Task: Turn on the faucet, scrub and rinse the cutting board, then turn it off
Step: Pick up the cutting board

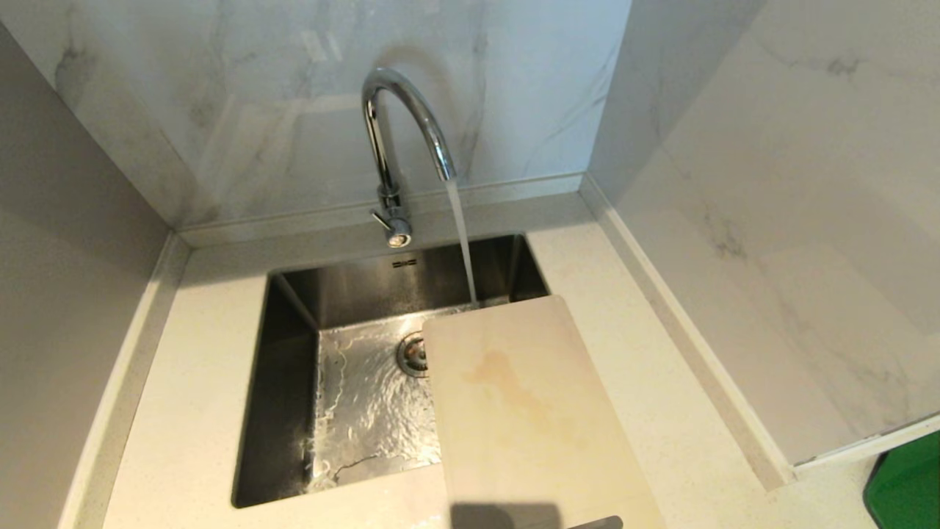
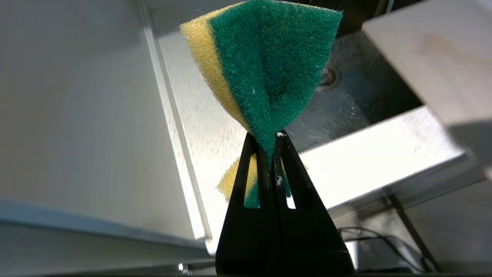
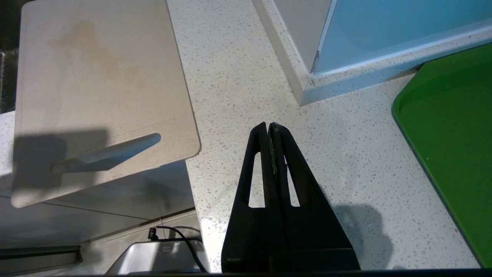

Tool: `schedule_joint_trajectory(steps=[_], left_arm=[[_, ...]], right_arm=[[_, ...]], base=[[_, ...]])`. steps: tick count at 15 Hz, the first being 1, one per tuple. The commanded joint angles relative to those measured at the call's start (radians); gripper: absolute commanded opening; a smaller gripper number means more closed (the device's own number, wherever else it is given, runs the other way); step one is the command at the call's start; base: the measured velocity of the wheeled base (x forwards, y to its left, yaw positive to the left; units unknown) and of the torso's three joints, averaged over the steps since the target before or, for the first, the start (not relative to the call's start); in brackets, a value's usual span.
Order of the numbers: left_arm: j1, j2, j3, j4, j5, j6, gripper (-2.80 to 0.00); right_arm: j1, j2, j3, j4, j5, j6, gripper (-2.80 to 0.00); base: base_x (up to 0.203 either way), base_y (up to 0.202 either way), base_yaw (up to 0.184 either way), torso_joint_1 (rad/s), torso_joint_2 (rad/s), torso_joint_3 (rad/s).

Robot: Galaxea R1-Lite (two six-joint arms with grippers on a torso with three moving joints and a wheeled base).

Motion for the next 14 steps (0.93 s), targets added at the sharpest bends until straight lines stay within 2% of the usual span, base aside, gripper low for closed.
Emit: schedule_joint_trajectory(steps=[1,6,7,8,10,14], left_arm=[[-0.004,-0.057,0.096,-0.039,0.01,-0.016,-2.8],[-0.004,-0.057,0.342,-0.216,0.024,-0.041,-2.8],[-0.004,-0.057,0.376,-0.254,0.044,-0.06,-2.8],[-0.004,-0.057,0.378,-0.261,0.057,-0.092,-2.8],[-0.004,-0.057,0.378,-0.262,0.065,-0.106,-2.8],[-0.004,-0.057,0.378,-0.265,0.065,-0.107,-2.8]], right_arm=[[0.0,0.0,0.0,0.0,0.0,0.0,-2.8],[0.0,0.0,0.0,0.001,0.0,0.0,-2.8],[0.0,0.0,0.0,0.001,0.0,0.0,-2.8],[0.0,0.0,0.0,0.0,0.0,0.0,-2.8],[0.0,0.0,0.0,0.0,0.0,0.0,-2.8],[0.0,0.0,0.0,0.001,0.0,0.0,-2.8]], base=[[0.0,0.0,0.0,0.0,0.0,0.0],[0.0,0.0,0.0,0.0,0.0,0.0],[0.0,0.0,0.0,0.0,0.0,0.0],[0.0,0.0,0.0,0.0,0.0,0.0],[0.0,0.0,0.0,0.0,0.0,0.0],[0.0,0.0,0.0,0.0,0.0,0.0]])
